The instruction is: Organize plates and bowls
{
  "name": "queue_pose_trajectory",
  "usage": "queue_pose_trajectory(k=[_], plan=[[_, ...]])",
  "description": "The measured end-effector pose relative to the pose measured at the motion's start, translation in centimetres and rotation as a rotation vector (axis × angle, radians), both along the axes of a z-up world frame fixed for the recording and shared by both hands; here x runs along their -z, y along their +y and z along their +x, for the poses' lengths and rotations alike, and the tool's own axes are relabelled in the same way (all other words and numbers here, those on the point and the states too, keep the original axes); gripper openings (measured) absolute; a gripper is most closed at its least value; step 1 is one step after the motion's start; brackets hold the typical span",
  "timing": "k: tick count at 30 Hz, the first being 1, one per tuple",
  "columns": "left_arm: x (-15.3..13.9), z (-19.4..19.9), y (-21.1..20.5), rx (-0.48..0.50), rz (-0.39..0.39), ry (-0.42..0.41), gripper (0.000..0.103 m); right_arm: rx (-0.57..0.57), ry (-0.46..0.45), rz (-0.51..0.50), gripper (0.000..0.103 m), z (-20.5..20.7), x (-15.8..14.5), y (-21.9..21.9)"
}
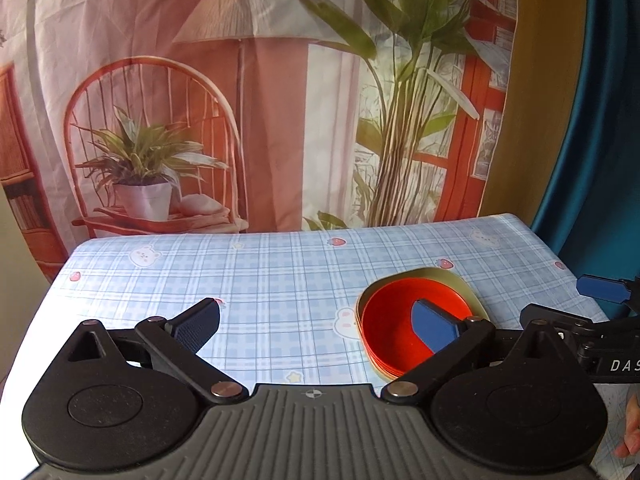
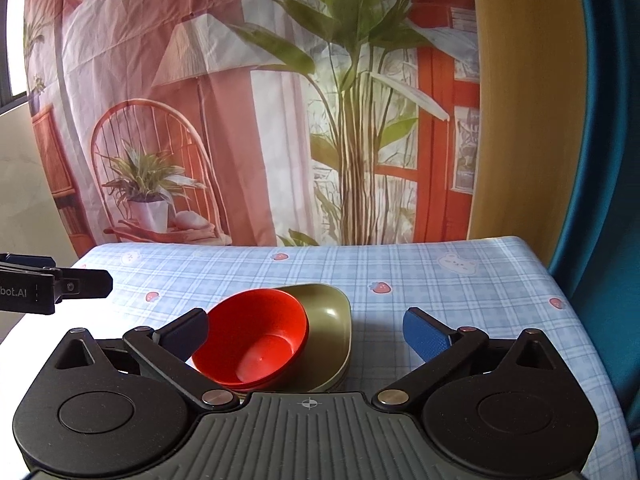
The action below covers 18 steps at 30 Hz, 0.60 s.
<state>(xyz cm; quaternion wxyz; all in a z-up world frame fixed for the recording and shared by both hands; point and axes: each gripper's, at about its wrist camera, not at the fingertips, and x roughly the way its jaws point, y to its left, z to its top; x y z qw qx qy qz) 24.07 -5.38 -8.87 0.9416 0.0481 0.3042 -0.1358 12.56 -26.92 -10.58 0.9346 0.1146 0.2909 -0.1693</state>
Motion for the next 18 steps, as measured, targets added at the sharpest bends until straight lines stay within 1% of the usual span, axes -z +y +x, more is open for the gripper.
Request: queue_pose_trajectory(k=[4,6,10,13,15,18], plan=[[-1.4,-1.8,1.1,-0.021,-0.003,-0.047,0.103,0.012,-0.002,-0.044,0.103,-1.3,-1.8,1.3],[-2.2,-2.9,1.7,-0.024,0.005,-0.074,0.103,0.021,-0.001,-0.062,0.103,-1.9,-2.7,2.1],[-3.9,-5.4,2.9,-0.050,0.033,-0.120,0.103,0.003,-0.031,-0.070,0.103,-3.5,-4.8,3.7],[-5.3,-7.3,3.8,-0.074,0.030,-0.123,0.103,-0.001,-0.052,-0.078,0.103,-4.7,-6.4,4.9],[-6.3,-8.7,4.6,-0.090,0.012,-0.122,0.103,-0.007,-0.069,-0.077,0.103,-5.6,-7.5,5.8],[-7.8,-11.1,5.3,-0.108,0.012,-0.150,0.103,-0.017,-0.091,-0.076,0.103,-7.0,-8.9,7.1]])
